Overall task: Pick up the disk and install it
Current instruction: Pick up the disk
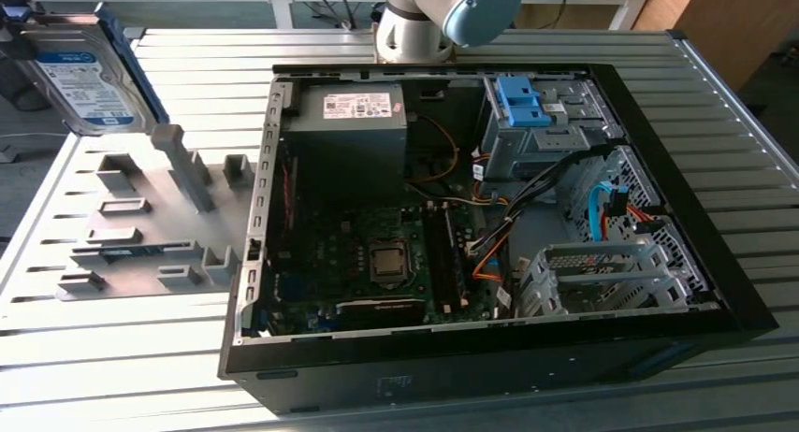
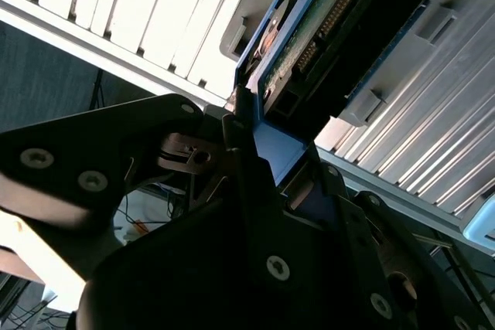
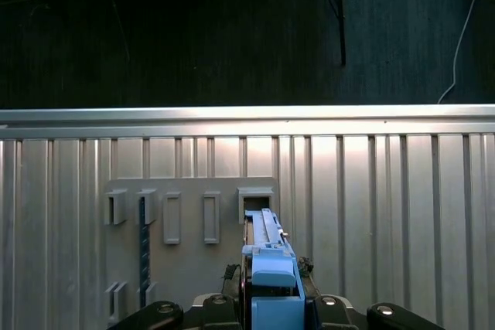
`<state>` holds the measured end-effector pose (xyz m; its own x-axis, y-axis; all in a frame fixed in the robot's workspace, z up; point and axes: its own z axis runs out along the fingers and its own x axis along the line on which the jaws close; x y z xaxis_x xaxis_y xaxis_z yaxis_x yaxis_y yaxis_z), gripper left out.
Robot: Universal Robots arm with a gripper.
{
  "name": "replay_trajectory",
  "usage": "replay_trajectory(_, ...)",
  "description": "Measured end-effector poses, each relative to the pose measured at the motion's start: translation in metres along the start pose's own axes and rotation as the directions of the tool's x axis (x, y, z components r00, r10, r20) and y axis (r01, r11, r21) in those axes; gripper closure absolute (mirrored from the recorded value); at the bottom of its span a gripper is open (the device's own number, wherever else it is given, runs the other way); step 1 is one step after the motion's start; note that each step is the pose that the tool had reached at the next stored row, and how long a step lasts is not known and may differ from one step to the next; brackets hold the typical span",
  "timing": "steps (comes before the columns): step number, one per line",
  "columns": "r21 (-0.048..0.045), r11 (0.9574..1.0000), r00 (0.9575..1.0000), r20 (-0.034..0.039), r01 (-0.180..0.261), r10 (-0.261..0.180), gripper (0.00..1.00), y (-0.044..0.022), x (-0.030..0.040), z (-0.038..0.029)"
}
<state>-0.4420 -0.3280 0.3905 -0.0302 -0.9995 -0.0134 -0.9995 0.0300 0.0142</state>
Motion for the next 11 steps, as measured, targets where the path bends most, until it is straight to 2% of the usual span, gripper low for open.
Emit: replay_trajectory(11,0.0000,1.0000,1.0000,0.0000,0.000,0.000,0.63,0.0001,-0.0001,-0.0085)
